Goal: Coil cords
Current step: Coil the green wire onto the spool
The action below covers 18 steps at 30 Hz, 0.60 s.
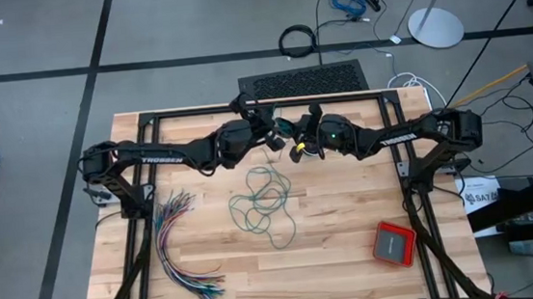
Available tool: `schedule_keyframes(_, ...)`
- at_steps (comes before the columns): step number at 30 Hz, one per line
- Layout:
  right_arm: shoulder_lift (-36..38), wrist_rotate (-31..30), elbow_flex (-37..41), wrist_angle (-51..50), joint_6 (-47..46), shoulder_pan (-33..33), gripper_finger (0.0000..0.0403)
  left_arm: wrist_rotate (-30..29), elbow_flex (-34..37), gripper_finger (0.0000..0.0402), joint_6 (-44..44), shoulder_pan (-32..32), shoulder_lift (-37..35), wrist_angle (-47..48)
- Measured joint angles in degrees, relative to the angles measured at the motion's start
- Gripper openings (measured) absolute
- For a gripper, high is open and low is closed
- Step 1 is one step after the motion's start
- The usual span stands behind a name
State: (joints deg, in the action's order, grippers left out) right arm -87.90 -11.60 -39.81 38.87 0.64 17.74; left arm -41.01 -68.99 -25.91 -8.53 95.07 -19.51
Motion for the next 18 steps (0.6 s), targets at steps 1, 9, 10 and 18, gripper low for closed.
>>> schedule_keyframes(1, 0.0, 0.0, 0.0, 0.01, 0.01, -0.02, 0.0, 0.04, 0.0, 0.0, -0.02, 0.06, 0.0, 0.06)
schedule_keyframes(9, 0.0, -0.03, 0.0, -0.09, 0.66, -0.61, 0.0, 2.12, 0.02, 0.0, 2.02, -1.14, 0.0, 1.1)
schedule_keyframes(10, 0.0, -0.02, 0.0, -0.1, 0.73, -0.66, 0.0, 2.79, 0.0, 0.0, 2.61, -1.24, 0.0, 1.0)
schedule_keyframes(18, 0.0, -0.39, 0.0, -0.54, 0.84, -0.61, 0.0, 5.41, 0.01, 0.0, 2.95, -1.24, 0.0, 0.14)
